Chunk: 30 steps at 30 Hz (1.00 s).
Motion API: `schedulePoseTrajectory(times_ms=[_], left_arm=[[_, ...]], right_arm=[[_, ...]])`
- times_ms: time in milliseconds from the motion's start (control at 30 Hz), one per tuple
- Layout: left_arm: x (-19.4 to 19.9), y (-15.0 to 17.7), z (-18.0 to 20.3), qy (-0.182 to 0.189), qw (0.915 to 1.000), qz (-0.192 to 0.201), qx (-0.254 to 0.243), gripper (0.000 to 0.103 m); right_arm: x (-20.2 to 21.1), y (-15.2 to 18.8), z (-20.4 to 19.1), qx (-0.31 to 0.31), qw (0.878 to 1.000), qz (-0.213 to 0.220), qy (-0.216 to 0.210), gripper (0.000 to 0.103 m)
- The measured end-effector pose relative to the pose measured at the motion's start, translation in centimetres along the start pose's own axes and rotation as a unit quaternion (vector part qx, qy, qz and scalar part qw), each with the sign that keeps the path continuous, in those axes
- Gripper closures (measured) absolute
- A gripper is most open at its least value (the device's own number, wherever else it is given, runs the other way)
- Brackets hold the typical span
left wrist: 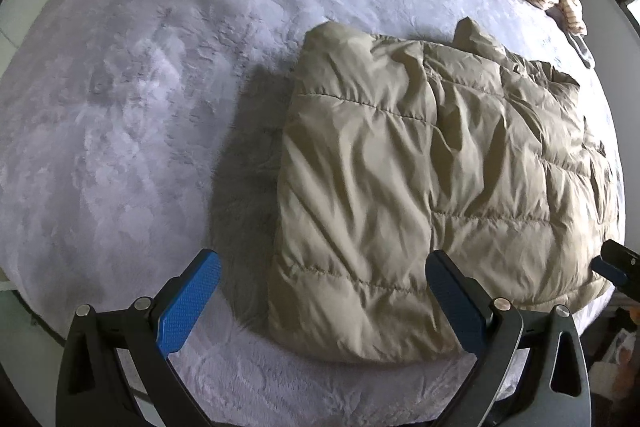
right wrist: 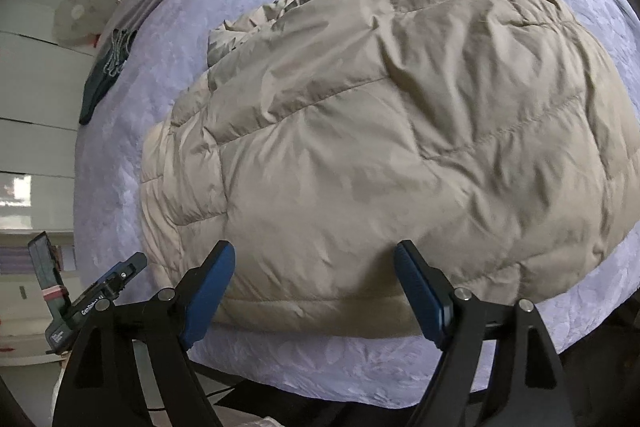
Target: Fold large clothes
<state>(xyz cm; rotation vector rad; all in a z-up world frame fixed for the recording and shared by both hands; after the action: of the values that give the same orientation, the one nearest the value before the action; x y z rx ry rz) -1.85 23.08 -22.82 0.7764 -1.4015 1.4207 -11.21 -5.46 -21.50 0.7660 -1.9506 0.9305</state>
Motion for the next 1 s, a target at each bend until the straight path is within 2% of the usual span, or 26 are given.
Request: schedulePoseTrajectory(times_ms=[33,133,200,367,467,533,600,667,700,767,900,1000], left_arm=[[-0.2,-0.1,0.0,0.002,1.0,-0.002,-0.002,0.001],[-0.8,-0.3,0.1,0.009,0.9999,-0.007,-0.007,0.001],[-1.1,-0.6,0.1,0.023,0.9997,-0.009,-0.007,0.001],[-1.8,-3.3,-0.9,0.106,0.9943,0.008,-0.009,0.001],[-3.3,-4.2,-2.0,0.178,0.9836,-0.018,0.019,0.001],[-5.0,-4.0,-2.6,0.226,0.9719,-0.05,0.045,0.001],[-6.4,-3.5,-2.7,0.251,0.9632,-0.076,0.058,0.001],[-7.9,-3.1,-2.1,0.291,0.9478,-0.104,0.078,0.001],[-8.5,-3.0,-1.5,0.317,0.9364,-0.117,0.094,0.001],[-9.5,-2.5,-0.2,0.345,0.9218,-0.132,0.117,0.001],[-10.5,-2.5,2.6,0.373,0.9114,-0.143,0.101,0.001],[-10.8,-1.6,4.7,0.381,0.9076,-0.167,0.058,0.001]], right_arm=[[-0.3,0.0,-0.3,0.002,1.0,0.0,-0.001,0.0],[-1.0,0.0,-1.2,0.01,1.0,0.006,-0.002,0.0],[-1.8,0.3,-1.6,0.018,1.0,-0.007,0.002,0.0],[-3.5,0.8,-1.7,0.024,0.999,-0.036,0.019,0.0],[-4.1,0.8,-1.6,0.015,0.999,-0.04,0.023,0.0],[-4.3,0.8,-1.5,0.011,0.999,-0.042,0.025,0.0],[-4.6,0.8,-1.4,0.012,0.998,-0.046,0.028,0.0],[-4.8,0.7,-1.3,0.015,0.998,-0.047,0.032,0.0],[-4.9,0.7,-1.2,0.017,0.998,-0.049,0.034,0.0],[-5.1,0.8,-1.2,0.021,0.998,-0.05,0.037,0.0],[-5.7,0.7,-1.5,0.021,0.997,-0.052,0.044,0.0],[-6.1,0.6,-1.7,0.023,0.997,-0.052,0.049,0.0]])
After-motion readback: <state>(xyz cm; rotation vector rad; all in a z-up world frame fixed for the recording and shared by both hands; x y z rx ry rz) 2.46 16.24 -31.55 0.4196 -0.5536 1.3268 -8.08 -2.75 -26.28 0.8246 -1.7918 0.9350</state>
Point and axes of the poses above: each gripper's, at about its wrist camera, not at the fingertips, and x roughly against the way its jaws point, z to its right, y to its underside, the point moved 9 cm from there along -x, roughly the way its jaws point, and after that the axes turned 12 degrees about z, right-handed, at the moved point
